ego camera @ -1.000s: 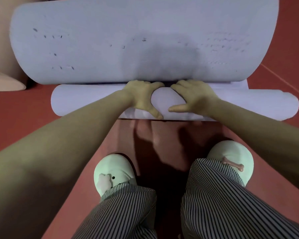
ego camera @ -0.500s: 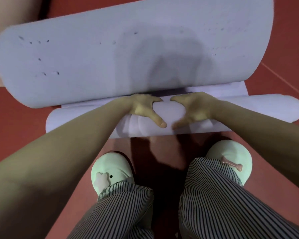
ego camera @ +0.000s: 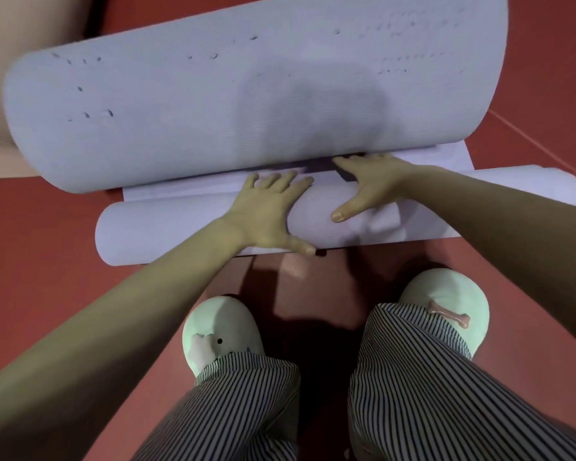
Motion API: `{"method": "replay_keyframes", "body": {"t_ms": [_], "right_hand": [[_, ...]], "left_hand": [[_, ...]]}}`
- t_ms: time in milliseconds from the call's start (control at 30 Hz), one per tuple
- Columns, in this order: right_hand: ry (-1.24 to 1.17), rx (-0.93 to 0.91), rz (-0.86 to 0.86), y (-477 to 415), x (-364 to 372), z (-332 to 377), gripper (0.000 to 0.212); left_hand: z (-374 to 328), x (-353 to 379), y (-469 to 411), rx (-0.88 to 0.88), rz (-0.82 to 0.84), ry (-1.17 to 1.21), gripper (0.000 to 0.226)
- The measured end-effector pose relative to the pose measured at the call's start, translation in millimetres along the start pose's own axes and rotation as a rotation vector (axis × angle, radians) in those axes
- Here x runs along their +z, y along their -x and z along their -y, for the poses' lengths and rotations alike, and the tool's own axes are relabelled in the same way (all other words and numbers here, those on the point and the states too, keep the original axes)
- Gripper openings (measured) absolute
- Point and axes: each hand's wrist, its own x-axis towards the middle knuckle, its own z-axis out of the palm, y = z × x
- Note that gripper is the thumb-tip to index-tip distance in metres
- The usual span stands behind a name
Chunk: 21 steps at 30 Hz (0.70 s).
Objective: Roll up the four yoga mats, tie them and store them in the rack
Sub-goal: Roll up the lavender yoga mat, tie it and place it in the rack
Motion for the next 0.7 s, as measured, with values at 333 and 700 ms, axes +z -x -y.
{"method": "replay_keyframes", "body": {"t_ms": [333,700], "right_hand": [[-0.148,-0.023,-0.052,3.7,-11.1,3.4,0.103],[0.135,-0.061,-0.158,6.5,0.0,20.1,0.084]], "left_hand": [[6.8,-38.2,-30.8,-0.083,0.284,0.156,0.106],[11.2,-41.8,-39.4,-0.112,0.33,0.267,0.094]]}}
